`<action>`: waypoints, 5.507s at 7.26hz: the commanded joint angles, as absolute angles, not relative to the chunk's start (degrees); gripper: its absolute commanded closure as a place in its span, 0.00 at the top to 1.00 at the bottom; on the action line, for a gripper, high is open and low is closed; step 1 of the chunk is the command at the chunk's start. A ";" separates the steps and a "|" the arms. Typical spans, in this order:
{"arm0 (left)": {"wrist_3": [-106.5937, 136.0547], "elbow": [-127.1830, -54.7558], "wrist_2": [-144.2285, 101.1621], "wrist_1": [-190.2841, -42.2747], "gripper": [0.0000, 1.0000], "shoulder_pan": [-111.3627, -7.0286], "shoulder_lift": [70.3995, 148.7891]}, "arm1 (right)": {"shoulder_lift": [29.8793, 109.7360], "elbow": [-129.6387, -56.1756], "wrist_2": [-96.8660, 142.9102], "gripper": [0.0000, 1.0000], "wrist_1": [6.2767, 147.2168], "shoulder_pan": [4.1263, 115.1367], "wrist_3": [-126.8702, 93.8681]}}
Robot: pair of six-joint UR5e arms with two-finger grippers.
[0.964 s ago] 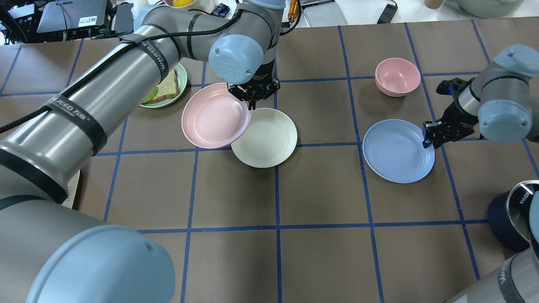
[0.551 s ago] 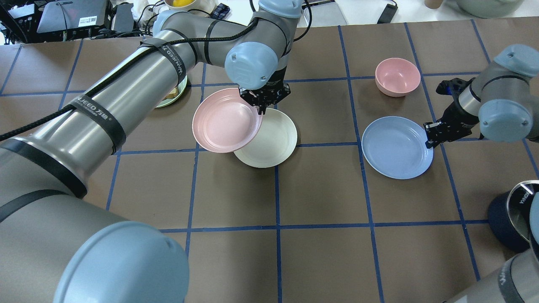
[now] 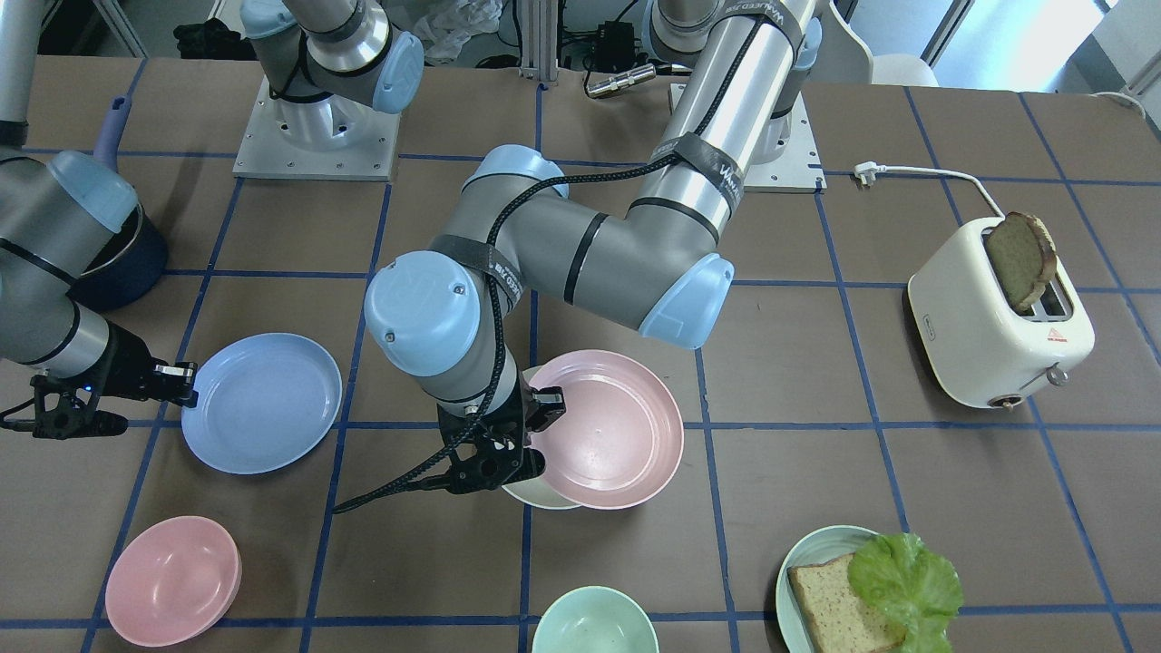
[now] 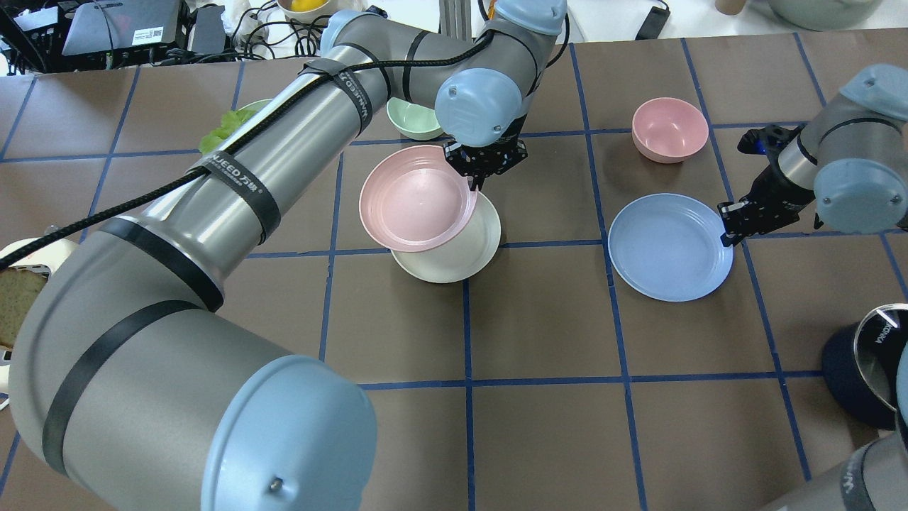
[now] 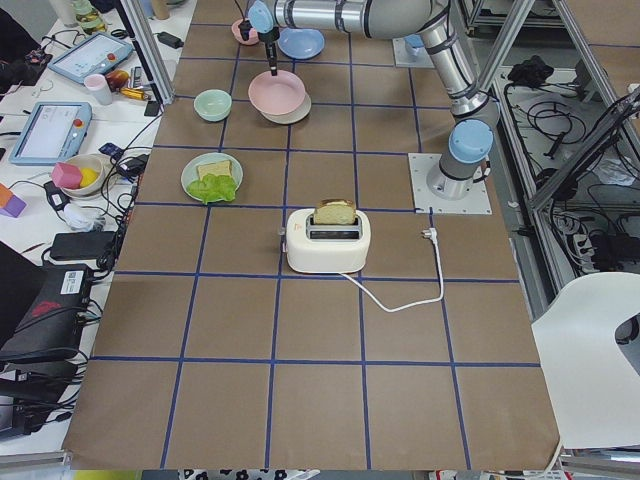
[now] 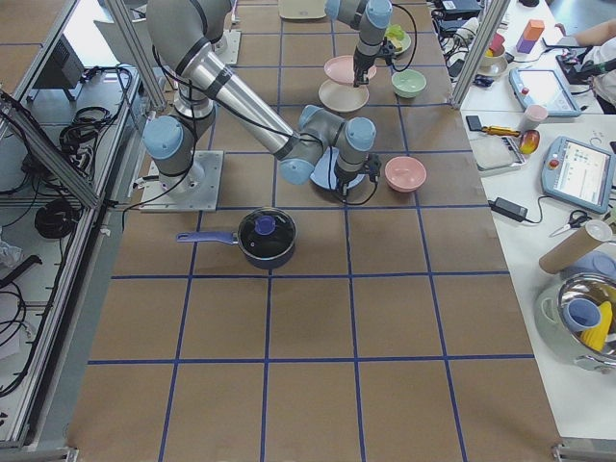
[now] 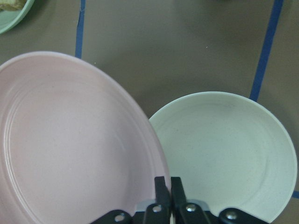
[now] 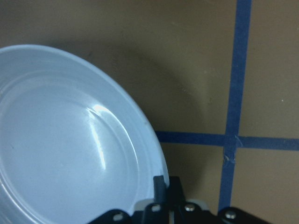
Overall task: Stack three plates with pink and blue
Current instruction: 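Carry the pink plate over the cream plate while the right grasps the blue plate, then lower the pink plate onto the cream plate and open the left gripper, then raise the left gripper away while the right gripper lifts the blue plate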
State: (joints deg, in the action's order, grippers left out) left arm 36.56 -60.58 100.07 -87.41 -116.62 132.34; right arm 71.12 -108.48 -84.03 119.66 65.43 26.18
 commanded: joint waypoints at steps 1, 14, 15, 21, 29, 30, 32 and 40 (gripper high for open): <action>36.65 -59.42 101.69 -89.65 0.00 -117.68 133.85 | 72.60 -106.27 -83.50 0.00 115.94 65.65 25.84; 38.76 -55.29 101.34 -90.62 0.00 -119.61 138.95 | 73.04 -97.56 -84.29 0.00 106.79 67.06 25.49; 38.76 -54.85 101.16 -90.70 0.00 -119.71 139.48 | 73.04 -97.65 -84.29 0.00 106.79 67.06 25.49; 39.02 -54.84 101.25 -90.79 0.00 -119.97 140.27 | 72.86 -97.74 -84.29 0.00 106.70 67.15 25.40; 39.02 -54.93 101.25 -90.79 0.00 -119.97 140.89 | 72.86 -97.47 -84.29 0.00 105.91 67.15 25.05; 39.02 -54.93 100.90 -90.79 0.89 -119.97 140.89 | 73.04 -97.47 -84.46 0.00 106.00 67.24 25.05; 38.94 -54.93 100.90 -93.32 1.00 -120.06 140.28 | 72.95 -97.56 -84.29 0.00 106.08 67.50 24.87; 30.17 -50.10 101.43 -101.68 1.00 -113.30 127.63 | 73.48 -97.38 -84.20 0.00 109.67 84.60 5.78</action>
State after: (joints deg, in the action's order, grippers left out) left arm 32.53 -50.06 101.45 -100.21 -114.66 129.97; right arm 73.81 -97.48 -84.49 108.20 80.04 12.22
